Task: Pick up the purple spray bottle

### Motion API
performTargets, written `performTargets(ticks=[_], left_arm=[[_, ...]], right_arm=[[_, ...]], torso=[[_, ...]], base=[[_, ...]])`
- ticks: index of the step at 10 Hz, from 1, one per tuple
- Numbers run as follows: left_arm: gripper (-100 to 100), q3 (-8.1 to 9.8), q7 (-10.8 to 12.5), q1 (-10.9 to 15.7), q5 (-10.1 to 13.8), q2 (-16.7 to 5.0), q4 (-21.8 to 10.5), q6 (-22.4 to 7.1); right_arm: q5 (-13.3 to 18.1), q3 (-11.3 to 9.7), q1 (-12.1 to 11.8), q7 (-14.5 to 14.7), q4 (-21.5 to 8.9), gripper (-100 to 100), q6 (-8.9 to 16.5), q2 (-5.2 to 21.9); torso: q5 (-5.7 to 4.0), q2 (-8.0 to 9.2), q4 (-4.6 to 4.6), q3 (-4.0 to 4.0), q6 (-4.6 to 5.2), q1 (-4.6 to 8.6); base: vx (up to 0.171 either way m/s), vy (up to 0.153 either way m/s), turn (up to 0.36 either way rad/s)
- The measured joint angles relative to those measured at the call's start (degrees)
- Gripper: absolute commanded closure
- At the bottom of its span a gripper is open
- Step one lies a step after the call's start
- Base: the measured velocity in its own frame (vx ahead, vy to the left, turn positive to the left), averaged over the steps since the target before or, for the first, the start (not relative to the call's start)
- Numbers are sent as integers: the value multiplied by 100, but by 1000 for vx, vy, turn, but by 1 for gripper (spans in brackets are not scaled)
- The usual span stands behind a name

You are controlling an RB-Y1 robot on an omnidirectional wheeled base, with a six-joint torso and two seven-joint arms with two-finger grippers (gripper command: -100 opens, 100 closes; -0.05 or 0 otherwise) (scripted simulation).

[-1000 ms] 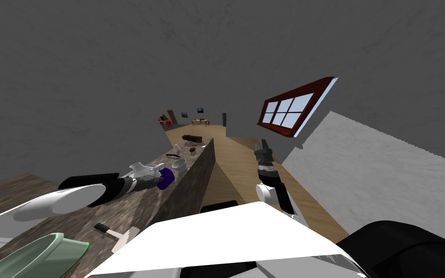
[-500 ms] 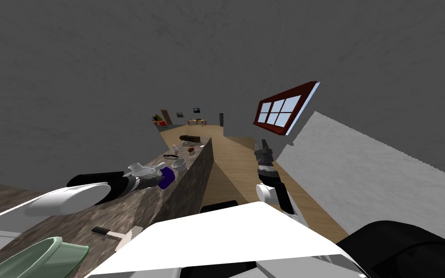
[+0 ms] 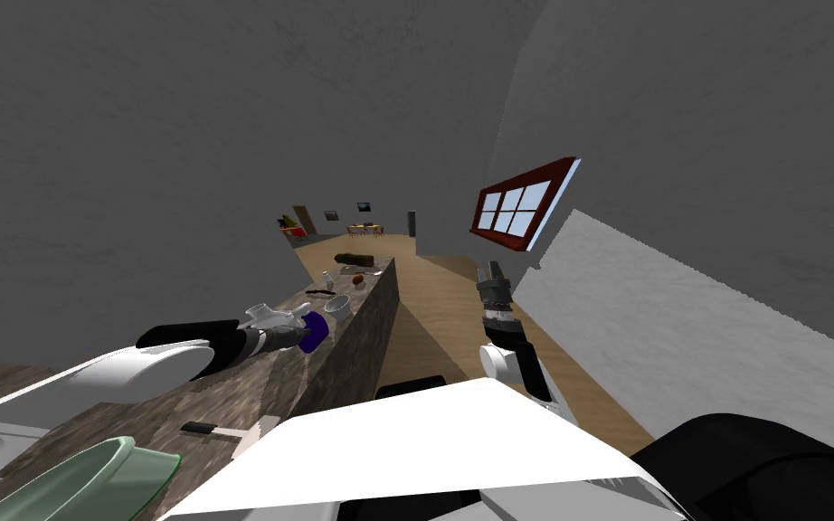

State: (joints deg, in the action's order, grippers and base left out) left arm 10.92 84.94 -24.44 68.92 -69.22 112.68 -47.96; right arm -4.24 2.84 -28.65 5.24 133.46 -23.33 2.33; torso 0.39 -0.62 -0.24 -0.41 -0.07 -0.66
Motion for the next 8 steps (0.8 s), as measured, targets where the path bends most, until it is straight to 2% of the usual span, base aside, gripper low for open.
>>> performTargets(ticks=[1, 3, 4, 5, 6, 8], left_arm=[[100, -10, 139, 7, -23, -3, -1, -1], [100, -130, 443, 56, -318, -49, 146, 65], [100, -131, 602, 52, -375, -60, 179, 74], [100, -129, 745, 49, -395, -65, 189, 71], [100, -199, 888, 74, -536, -103, 265, 100], [100, -238, 1217, 88, -745, -126, 377, 141]], right_arm=[[0, 0, 0, 0, 0, 0, 0, 0], [0, 0, 1, 0, 0, 0, 0, 0], [0, 0, 0, 0, 0, 0, 0, 0], [0, 0, 0, 0, 0, 0, 0, 0], [0, 0, 2, 0, 0, 0, 0, 0], [0, 0, 0, 0, 0, 0, 0, 0]], torso=[[-2, -12, -3, -7, 1, 12], [-2, 9, 2, 5, 6, 1], [-2, 2, 2, 2, 0, 2], [-2, -11, -1, -6, 1, 10], [-1, -2, 0, -1, 16, 1], [-3, 2, 2, 2, 0, 7]], base=[[-71, 33, -209], [-74, 53, -87], [-6, 14, 23], [-69, 61, -213], [-89, 65, -196], [-32, 14, 26]])
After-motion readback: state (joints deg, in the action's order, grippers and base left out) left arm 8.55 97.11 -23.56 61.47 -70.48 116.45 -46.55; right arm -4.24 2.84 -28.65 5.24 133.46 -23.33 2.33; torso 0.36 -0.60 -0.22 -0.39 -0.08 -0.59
